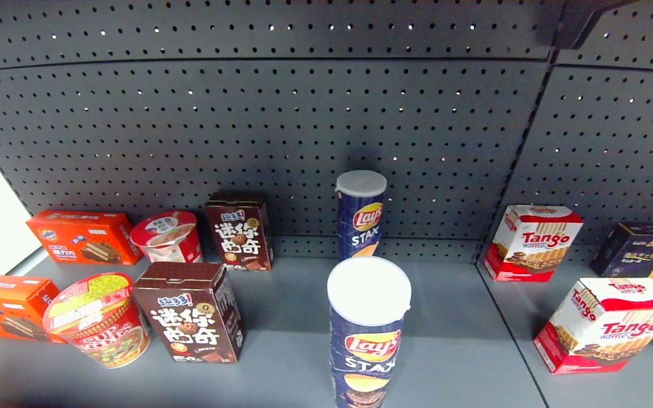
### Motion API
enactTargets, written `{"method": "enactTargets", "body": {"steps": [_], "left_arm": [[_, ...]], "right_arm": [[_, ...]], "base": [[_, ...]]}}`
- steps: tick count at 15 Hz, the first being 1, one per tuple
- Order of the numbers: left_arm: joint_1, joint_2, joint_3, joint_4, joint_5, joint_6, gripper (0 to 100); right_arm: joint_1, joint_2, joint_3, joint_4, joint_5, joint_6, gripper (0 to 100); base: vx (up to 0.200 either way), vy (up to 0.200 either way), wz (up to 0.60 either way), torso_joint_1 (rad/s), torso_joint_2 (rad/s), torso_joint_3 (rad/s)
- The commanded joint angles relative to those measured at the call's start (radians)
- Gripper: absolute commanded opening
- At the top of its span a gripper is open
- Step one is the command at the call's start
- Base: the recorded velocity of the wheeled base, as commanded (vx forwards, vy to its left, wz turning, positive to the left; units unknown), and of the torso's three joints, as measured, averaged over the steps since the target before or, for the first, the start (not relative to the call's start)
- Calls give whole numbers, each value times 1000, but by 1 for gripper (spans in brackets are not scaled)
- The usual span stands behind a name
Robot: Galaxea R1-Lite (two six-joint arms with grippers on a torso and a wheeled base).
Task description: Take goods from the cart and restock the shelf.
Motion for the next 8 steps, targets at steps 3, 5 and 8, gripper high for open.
{"method": "enactTargets", "body": {"steps": [3, 5, 8], "left_arm": [[1, 2, 0, 0, -2, 3, 100], [0, 2, 0, 0, -2, 3, 100], [1, 2, 0, 0, 0, 5, 100]], "right_arm": [[0, 1, 0, 0, 0, 0, 100], [0, 1, 0, 0, 0, 0, 100], [0, 1, 0, 0, 0, 0, 100]], "base": [[0, 0, 0, 0, 0, 0], [0, 0, 0, 0, 0, 0], [0, 67, 0, 1, -2, -1]]}}
